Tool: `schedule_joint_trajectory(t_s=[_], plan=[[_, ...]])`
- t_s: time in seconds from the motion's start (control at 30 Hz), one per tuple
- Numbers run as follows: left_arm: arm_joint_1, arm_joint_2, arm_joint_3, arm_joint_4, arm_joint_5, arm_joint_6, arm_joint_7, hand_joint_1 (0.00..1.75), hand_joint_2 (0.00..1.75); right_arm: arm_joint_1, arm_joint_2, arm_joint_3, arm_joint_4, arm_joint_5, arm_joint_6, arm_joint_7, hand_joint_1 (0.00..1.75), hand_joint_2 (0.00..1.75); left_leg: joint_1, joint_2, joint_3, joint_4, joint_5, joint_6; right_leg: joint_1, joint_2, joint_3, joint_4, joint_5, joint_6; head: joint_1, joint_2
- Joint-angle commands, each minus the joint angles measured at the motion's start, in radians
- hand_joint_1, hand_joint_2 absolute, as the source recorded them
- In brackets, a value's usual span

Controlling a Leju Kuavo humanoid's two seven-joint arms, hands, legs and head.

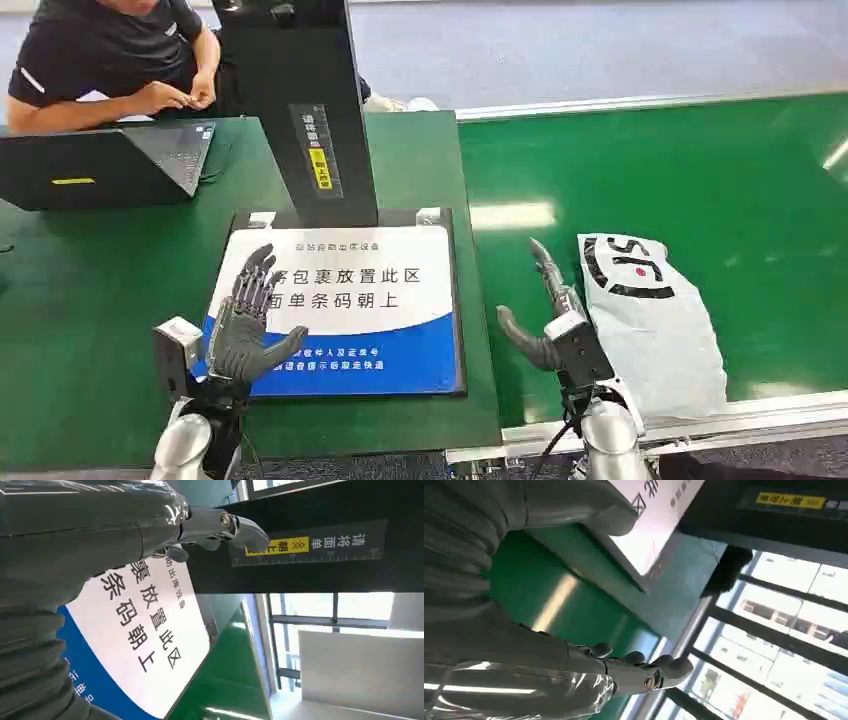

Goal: Moved the parcel from conveyor to table for the left to box.

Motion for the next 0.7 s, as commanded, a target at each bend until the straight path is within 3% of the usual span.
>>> schedule_joint_trajectory(t_s=[0.03, 0.17, 0.23, 0.4, 0.47, 0.53, 0.7], plan=[[0.015, -0.030, 0.059, -0.033, 0.012, -0.007, 0.000, 0.00, 1.75, -0.055, -0.071, -0.101, -0.101, 0.114, -0.088, 0.072, 0.00, 1.75, 0.000, -0.002, 0.000, 0.000, 0.000, 0.000, 0.000, -0.002, 0.000, 0.000, -0.001, -0.001, 0.000, 0.000], [0.014, -0.026, 0.064, -0.021, 0.015, -0.014, -0.001, 0.00, 1.75, -0.098, -0.118, -0.171, -0.057, 0.229, -0.167, 0.147, 0.00, 1.75, -0.001, -0.002, 0.001, 0.000, 0.000, 0.001, -0.001, -0.002, 0.001, 0.000, 0.000, -0.001, 0.000, 0.000], [0.006, -0.024, 0.057, -0.004, -0.009, 0.017, -0.005, 0.00, 1.75, -0.101, -0.137, -0.220, -0.035, 0.363, -0.255, 0.224, 0.00, 1.75, -0.001, -0.003, 0.002, -0.001, 0.000, 0.001, -0.001, -0.003, 0.002, -0.001, 0.000, 0.000, 0.000, 0.000], [-0.030, -0.023, 0.048, 0.044, 0.021, 0.012, -0.013, 0.00, 1.75, -0.079, -0.168, -0.293, 0.016, 0.465, -0.286, 0.298, 0.00, 1.75, -0.001, -0.004, 0.002, -0.001, 0.000, 0.001, -0.001, -0.005, 0.004, -0.002, 0.000, 0.000, 0.000, 0.000], [-0.029, -0.023, 0.042, 0.044, 0.032, 0.004, -0.017, 0.00, 1.75, -0.066, -0.177, -0.315, 0.040, 0.489, -0.281, 0.333, 0.00, 1.75, -0.001, -0.004, 0.003, -0.002, 0.000, 0.001, -0.001, -0.004, 0.004, -0.002, 0.000, 0.000, 0.000, 0.000], [-0.016, -0.020, 0.035, 0.028, 0.042, -0.003, -0.018, 0.00, 1.75, -0.059, -0.188, -0.336, 0.097, 0.513, -0.194, 0.425, 0.00, 1.75, 0.000, -0.004, 0.003, -0.001, 0.000, 0.000, -0.001, -0.004, 0.004, -0.002, 0.000, 0.000, 0.000, 0.000], [-0.002, -0.026, 0.040, 0.021, 0.053, -0.005, -0.012, 0.00, 1.75, -0.036, -0.180, -0.349, 0.150, 0.518, -0.090, 0.495, 0.00, 1.75, -0.001, -0.002, 0.003, -0.001, 0.000, 0.000, 0.000, -0.002, 0.003, -0.002, 0.000, 0.000, 0.000, 0.000]])
